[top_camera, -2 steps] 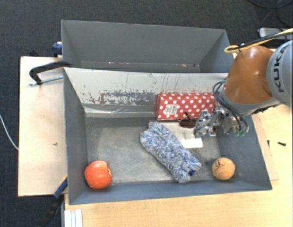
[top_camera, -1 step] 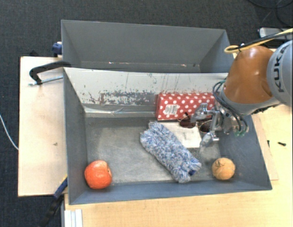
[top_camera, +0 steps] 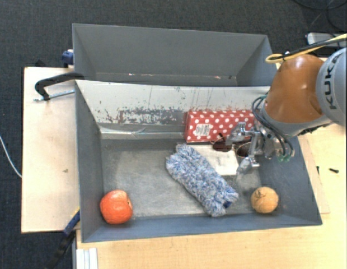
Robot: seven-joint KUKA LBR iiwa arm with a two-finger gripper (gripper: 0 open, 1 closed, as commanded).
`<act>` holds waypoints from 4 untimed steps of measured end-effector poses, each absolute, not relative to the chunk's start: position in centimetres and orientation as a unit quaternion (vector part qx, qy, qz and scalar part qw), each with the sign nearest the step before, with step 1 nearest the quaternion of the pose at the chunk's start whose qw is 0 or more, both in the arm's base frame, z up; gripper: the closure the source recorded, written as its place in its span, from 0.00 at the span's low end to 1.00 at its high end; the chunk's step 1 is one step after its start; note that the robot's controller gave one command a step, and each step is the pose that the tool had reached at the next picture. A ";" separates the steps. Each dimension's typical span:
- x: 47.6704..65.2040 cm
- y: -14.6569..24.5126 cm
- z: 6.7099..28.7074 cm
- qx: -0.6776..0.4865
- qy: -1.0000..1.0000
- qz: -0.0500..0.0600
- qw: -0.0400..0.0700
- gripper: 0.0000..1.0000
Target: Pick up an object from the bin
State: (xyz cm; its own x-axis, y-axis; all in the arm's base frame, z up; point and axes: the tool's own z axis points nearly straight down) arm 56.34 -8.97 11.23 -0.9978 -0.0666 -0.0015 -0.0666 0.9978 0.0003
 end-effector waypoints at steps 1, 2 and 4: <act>56.2 0.1 7.7 -0.011 1.000 -0.002 0.002 1.00; 56.1 0.1 7.7 -0.011 1.000 -0.002 0.002 1.00; 56.7 1.9 23.0 -0.018 1.000 0.000 0.003 1.00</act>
Offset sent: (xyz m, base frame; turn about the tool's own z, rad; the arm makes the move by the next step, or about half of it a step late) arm 0.0000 0.0000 0.0000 0.0000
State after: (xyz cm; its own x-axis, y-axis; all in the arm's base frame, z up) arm 56.73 1.91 22.98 -0.9993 -0.0359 -0.0060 -0.0359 0.9994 0.0006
